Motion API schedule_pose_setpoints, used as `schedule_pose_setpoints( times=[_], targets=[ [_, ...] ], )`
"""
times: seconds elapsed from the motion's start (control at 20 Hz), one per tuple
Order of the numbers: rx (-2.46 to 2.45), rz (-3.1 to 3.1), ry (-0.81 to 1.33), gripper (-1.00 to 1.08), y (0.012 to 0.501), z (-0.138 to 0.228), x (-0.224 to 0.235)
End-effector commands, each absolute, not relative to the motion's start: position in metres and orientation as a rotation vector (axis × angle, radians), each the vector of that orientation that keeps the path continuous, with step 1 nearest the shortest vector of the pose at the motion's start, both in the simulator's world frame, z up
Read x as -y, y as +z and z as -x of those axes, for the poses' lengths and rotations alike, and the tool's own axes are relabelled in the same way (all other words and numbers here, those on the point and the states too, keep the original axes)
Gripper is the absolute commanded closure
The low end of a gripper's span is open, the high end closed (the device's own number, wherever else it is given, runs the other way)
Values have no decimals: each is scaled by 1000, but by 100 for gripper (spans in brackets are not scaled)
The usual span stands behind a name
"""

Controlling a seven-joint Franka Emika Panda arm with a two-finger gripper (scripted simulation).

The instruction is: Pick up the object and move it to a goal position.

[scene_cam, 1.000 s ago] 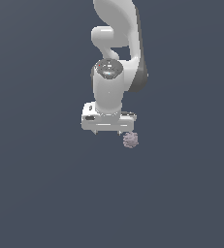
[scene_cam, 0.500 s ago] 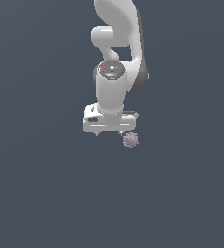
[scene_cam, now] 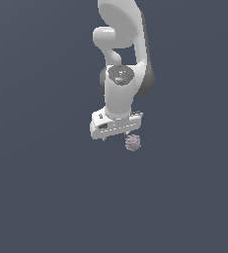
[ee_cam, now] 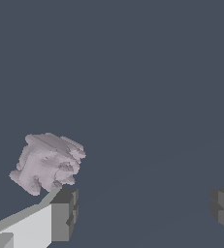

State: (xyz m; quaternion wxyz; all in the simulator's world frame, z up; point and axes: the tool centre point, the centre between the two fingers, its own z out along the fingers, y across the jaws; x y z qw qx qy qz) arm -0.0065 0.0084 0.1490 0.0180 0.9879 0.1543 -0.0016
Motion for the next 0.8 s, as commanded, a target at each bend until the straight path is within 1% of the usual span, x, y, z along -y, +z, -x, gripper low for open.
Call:
schedule_pose_setpoints(
  times=[0.0,0.75],
  targets=[
    [-601,-3048,-8,-92,145,8,-14],
    [-1314,-2830,-17,-92,126,21,-52]
  ],
)
